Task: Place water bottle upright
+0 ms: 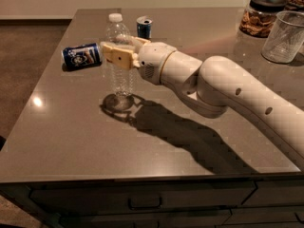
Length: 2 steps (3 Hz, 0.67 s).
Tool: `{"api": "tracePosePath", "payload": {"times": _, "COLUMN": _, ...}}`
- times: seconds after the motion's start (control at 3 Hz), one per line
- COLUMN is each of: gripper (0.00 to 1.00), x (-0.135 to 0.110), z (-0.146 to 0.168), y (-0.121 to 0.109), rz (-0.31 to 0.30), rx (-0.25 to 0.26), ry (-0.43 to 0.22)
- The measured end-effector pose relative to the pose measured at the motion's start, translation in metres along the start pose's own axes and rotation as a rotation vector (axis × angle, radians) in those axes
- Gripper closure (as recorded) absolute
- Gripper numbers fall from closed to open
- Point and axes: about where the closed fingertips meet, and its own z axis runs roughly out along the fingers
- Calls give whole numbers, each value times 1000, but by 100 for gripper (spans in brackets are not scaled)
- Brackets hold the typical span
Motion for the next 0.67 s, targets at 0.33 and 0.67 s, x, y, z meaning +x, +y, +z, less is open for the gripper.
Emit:
{"api": "tracePosePath", "payload": {"times": 0.33, "gripper": 100, "x": 3, "z": 1, "y": 0, "rz": -32, "rx": 30, "ry": -11}}
{"api": "tracePosePath", "payload": {"times": 0.67, "gripper": 100, "x": 10, "z": 8, "y": -2, "rz": -57, "rx": 59, "ry": -29}}
